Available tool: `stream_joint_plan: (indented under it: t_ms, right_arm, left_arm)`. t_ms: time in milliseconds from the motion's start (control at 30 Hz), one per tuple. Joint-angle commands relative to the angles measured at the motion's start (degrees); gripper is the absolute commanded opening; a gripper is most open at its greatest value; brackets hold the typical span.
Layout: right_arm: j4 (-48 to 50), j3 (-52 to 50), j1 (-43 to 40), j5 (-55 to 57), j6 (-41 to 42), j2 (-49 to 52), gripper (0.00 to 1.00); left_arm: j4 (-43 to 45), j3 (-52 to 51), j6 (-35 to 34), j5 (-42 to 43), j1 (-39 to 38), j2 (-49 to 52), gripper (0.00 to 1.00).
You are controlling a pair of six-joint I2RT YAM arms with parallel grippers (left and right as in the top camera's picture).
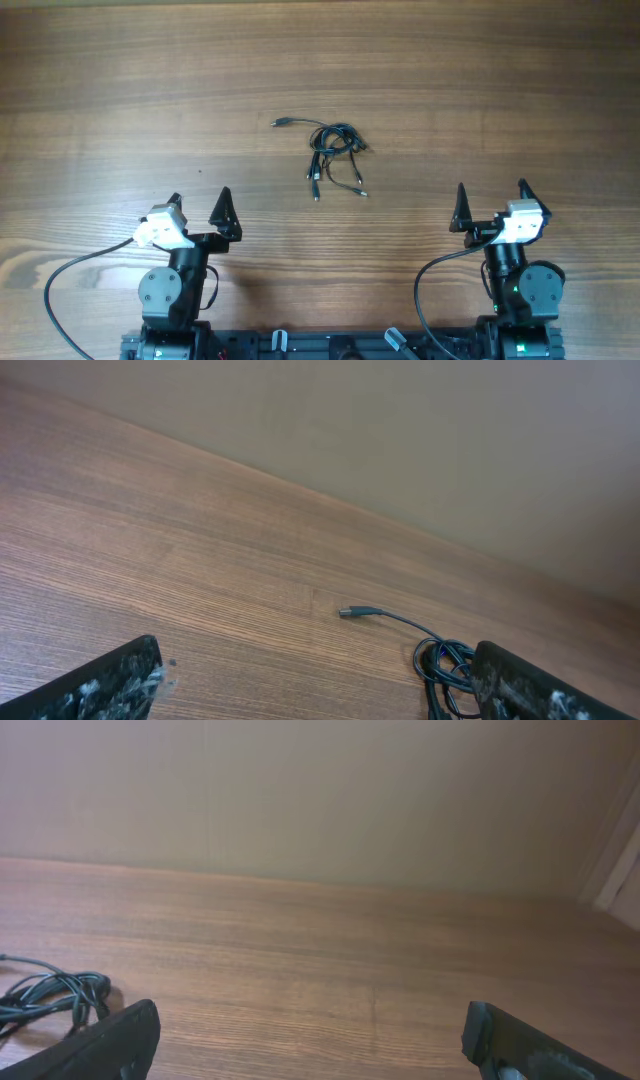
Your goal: Untangle cables
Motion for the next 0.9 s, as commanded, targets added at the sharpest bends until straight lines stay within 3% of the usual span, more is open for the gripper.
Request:
stream_joint_plan:
  t_ms: [0,133,200,300,367,433,467,567,667,733,800,833,867]
  right_arm:
    - [1.7,-0.1,-0.3,-1.2,-1.0,0.3,1.00]
    - [4.6,0.0,-0.3,-29.2,9.7,0.3,1.00]
    - [8.9,0.0,-0.3,-36.5,7.6,0.3,1.00]
    - [20.5,2.5,-0.3,-37.0,11.6,0.3,1.00]
    - [16.9,9.4,-0.3,-33.6,9.0,1.0,1.00]
    - [6.7,18.7,-0.3,-31.5,4.3,4.1,1.00]
    - [-4.7,28.3,-0.3,-31.4,2.1,9.5,1.00]
    - [-24.5,44.1,-0.3,-31.4,-0.1,22.4,1.00]
    - [-44.6,63.4,-0.3,-32.8,0.1,43.1,1.00]
    - [-50.6,70.3,-0.3,-42.9,5.1,53.6,1.00]
    - [-51.3,71.3,-0.3,-51.4,19.0,61.1,1.00]
    - [-50.0,71.3,0.0,-51.8,25.4,65.3,0.96]
    - [-48.9,71.3,1.1,-51.6,25.9,69.8,0.84]
  left_arm:
    - [1.2,-0.2,0.7,1.8,-0.2,0.2,1.00]
    - [7.8,-0.2,0.6,6.2,-0.2,0.2,1.00]
    - [8.2,-0.2,0.5,11.5,-0.2,0.2,1.00]
    - [9.8,3.5,0.5,14.6,-0.2,0.3,1.00]
    - [6.4,11.1,0.5,13.1,-0.2,2.0,1.00]
    - [4.3,19.5,0.7,13.1,-0.2,6.0,1.00]
    - [-2.8,29.0,1.2,13.1,-0.2,12.1,1.00]
    - [-18.5,45.7,2.9,16.2,-0.2,25.8,1.00]
    - [-40.7,67.7,4.4,22.2,-0.2,46.0,1.00]
    - [-55.0,80.3,4.3,27.4,-0.2,58.6,1.00]
    - [-60.1,84.5,3.9,32.5,-0.2,66.5,1.00]
    - [-60.8,84.5,4.0,33.2,-0.2,69.2,1.00]
    - [-61.0,84.5,4.0,33.3,-0.3,71.9,1.00]
